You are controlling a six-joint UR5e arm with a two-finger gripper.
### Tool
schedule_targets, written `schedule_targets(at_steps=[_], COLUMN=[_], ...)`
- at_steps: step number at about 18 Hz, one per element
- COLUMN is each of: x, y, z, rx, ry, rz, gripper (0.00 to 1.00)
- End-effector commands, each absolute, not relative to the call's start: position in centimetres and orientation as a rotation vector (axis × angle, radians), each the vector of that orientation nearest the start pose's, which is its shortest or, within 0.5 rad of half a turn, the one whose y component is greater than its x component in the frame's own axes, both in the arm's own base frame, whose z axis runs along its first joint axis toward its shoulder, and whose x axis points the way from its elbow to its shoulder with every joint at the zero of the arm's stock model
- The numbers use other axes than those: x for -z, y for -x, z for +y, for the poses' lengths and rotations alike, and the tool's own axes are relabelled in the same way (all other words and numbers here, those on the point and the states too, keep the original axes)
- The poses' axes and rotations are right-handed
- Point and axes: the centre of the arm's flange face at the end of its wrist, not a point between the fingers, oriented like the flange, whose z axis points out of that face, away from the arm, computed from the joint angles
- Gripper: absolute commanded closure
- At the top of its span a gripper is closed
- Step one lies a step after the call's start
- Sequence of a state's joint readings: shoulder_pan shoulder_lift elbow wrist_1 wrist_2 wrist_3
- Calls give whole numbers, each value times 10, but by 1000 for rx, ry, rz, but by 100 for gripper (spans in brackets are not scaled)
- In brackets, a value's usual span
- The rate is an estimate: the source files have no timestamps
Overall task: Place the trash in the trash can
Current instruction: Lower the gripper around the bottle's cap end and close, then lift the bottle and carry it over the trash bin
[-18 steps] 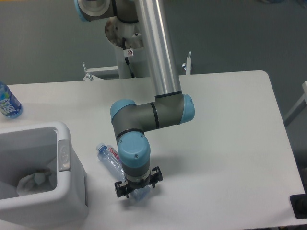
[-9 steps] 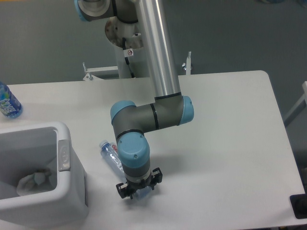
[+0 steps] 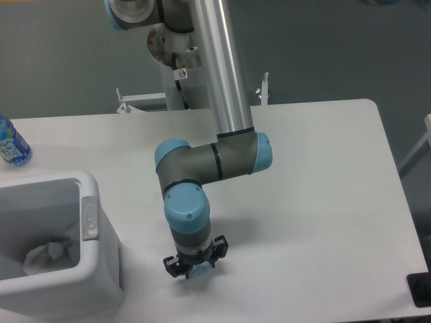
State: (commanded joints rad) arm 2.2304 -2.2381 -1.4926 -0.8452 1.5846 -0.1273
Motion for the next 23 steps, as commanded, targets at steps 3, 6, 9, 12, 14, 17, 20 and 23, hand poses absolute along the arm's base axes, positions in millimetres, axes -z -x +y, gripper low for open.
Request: schedule_targets(at_steps=[3,6,9,12,14,17,20,23], x=[-199,-207,-219,-250,-282,-348,-411,-474], y=[326,324,326,339,342,357,382,410], z=[634,632,631,626,626,612,608,603], rx=[-78,-79,-82,-81,-54,-27,15,113], ry=[2779,2774,2767,2707,2651,2536,2398,2228], rz=[-1155,-1148,-1118,-1125,-1108,-1096,-1084,-1102], gripper=[34,37,37,37,37,37,37,37])
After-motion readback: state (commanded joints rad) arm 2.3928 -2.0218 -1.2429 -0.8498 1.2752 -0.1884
